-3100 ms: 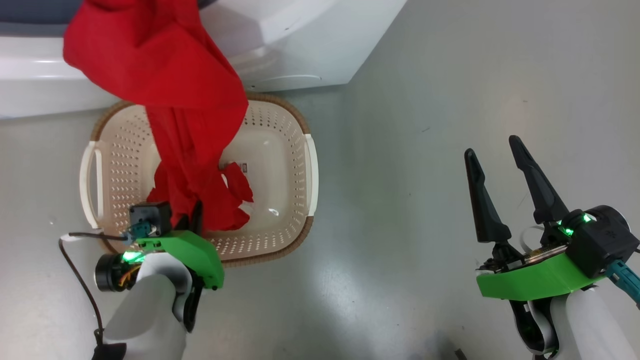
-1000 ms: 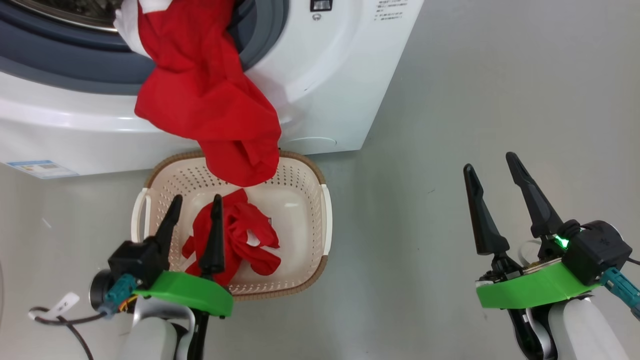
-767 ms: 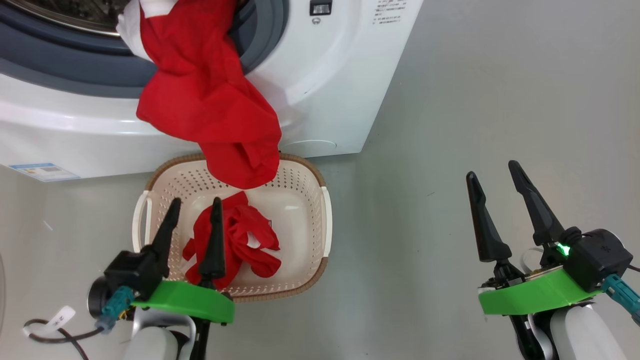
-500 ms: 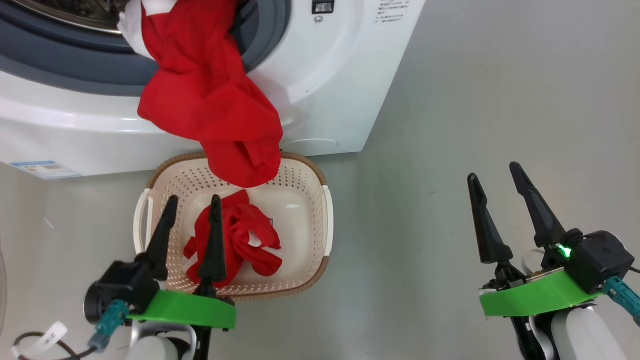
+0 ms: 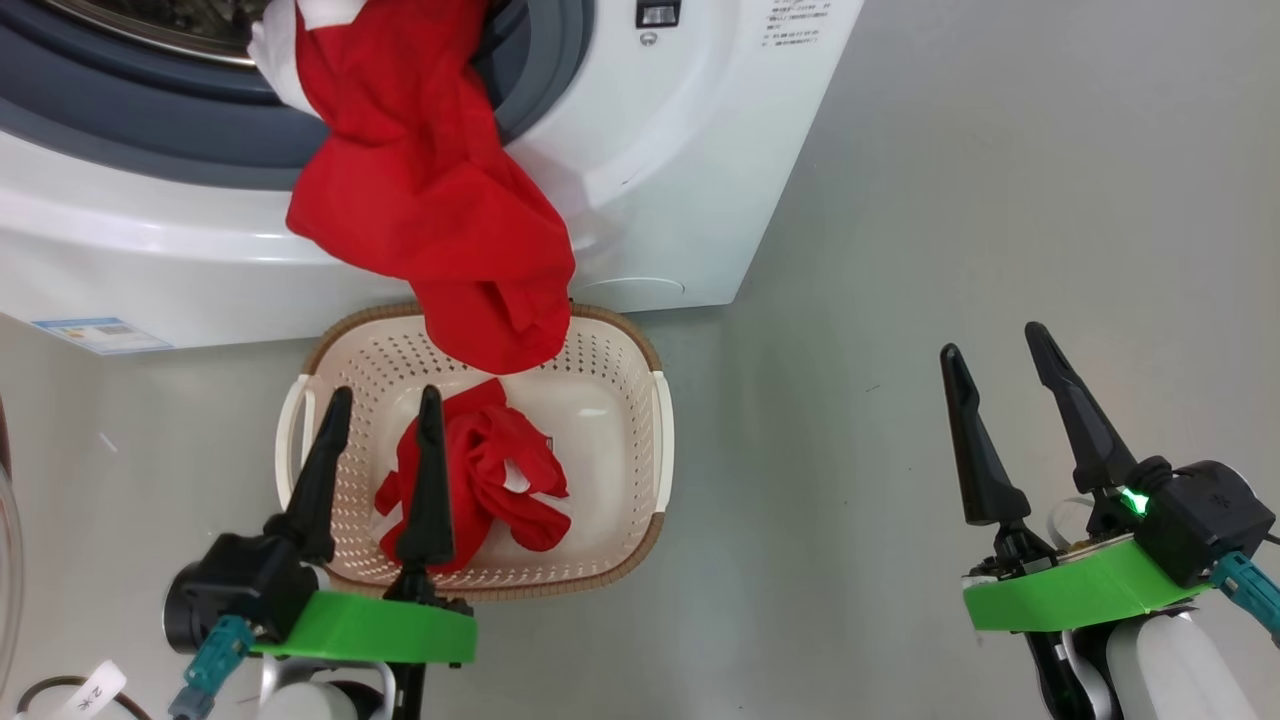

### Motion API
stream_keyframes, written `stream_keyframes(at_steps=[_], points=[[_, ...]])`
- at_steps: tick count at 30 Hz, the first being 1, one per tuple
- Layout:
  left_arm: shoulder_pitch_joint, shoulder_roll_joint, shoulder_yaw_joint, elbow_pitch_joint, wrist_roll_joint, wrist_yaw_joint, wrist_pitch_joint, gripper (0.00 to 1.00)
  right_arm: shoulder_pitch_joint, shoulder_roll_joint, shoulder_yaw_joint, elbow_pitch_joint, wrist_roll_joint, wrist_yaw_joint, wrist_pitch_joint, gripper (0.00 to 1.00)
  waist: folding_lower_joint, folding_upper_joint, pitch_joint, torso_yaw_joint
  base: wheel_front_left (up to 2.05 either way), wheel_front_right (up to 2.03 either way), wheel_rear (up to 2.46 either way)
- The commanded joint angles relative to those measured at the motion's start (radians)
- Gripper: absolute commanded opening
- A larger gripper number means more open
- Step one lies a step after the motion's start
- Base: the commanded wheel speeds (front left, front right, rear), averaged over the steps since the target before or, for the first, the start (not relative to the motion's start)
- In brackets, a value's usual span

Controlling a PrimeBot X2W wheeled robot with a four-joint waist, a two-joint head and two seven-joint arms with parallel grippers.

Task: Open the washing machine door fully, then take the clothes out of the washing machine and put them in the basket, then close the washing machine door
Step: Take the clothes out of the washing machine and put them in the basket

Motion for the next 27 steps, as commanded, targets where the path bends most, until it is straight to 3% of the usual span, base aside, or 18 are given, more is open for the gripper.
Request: stream_keyframes(at_steps=[1, 27], points=[[0.024, 0.01, 0.028, -0.031, 0.005, 0.009, -0.012, 1.0, 0.009, -0.006, 0.017, -0.026, 0.001, 0.006, -0.006, 1.0, 0.0, 0.0, 0.0, -0.001, 0.0, 0.0, 0.0], [-0.123, 0.014, 0.035, 0.037, -0.007, 0.0, -0.012, 1.0, -0.002, -0.006, 0.026, -0.034, 0.006, 0.006, -0.006, 1.0, 0.0, 0.0, 0.055, -0.009, 0.0, 0.0, 0.0]])
